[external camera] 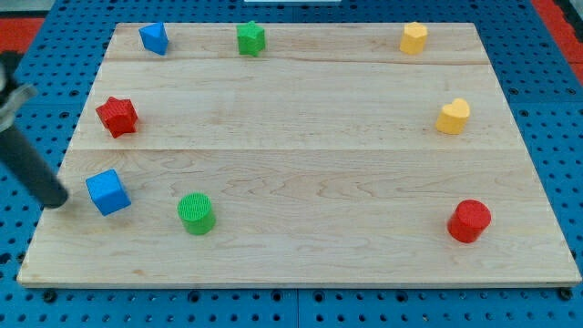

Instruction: Push the red circle to the bottom right of the green circle

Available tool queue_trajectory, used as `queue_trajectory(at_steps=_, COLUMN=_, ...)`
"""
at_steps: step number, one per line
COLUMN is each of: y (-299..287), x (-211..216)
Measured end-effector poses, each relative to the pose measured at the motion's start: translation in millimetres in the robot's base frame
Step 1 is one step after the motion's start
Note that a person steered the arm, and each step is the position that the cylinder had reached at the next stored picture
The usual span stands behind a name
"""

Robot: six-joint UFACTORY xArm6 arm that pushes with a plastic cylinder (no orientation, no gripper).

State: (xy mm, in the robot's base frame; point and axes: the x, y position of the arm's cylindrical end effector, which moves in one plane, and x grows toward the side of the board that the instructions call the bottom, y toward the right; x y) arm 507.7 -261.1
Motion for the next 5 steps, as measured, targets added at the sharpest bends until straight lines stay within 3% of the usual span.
queue_trajectory(at_steps=2, y=196.5, x=-23.9)
queue_trajectory(at_steps=3, y=239.4, x=-35.1)
queue_trajectory(at_steps=4, y=382.4, x=-35.6)
queue_trajectory(at_steps=5, y=449.6, x=0.2)
